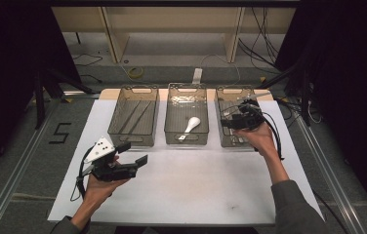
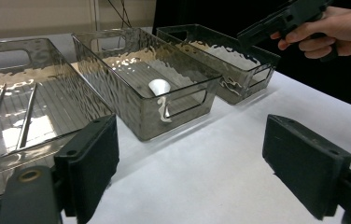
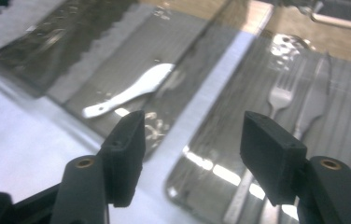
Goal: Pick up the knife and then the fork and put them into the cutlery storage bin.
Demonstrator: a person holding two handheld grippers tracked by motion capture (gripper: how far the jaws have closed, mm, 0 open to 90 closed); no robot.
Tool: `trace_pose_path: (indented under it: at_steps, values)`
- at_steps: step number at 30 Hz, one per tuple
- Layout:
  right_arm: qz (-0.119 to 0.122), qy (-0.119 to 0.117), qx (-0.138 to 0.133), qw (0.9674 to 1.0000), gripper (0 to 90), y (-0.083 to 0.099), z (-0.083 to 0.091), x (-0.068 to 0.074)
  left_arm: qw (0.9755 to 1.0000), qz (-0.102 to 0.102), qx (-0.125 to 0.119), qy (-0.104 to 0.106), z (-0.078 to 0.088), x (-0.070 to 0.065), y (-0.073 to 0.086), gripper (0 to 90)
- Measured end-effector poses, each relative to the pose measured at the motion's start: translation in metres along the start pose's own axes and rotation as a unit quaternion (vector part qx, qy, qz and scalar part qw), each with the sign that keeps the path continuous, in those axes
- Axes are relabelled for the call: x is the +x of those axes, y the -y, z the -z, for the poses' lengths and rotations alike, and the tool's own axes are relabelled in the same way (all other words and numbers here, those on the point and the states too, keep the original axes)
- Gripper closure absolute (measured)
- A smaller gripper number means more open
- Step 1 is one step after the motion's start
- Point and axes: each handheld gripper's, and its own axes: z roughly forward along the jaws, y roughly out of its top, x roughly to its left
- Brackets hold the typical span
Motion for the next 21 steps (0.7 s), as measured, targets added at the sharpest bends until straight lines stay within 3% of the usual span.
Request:
trace_pose_path:
  at_steps: [5,11,21]
  values:
    - [0.015,-0.017,-0.032,0.9992,37.7,0.009,0.015,0.018,1.0,0.004,0.001,0.006,0.0,0.0,0.0,18.2]
    - [0.012,-0.038,-0.06,0.9974,35.1,0.021,0.024,0.031,0.9996,0.023,0.0,0.017,-0.001,0.003,0.0,18.2]
    - [0.013,-0.076,-0.104,0.9915,32.3,0.053,0.042,0.049,0.9994,0.021,0.009,0.026,-0.002,0.002,0.001,18.1]
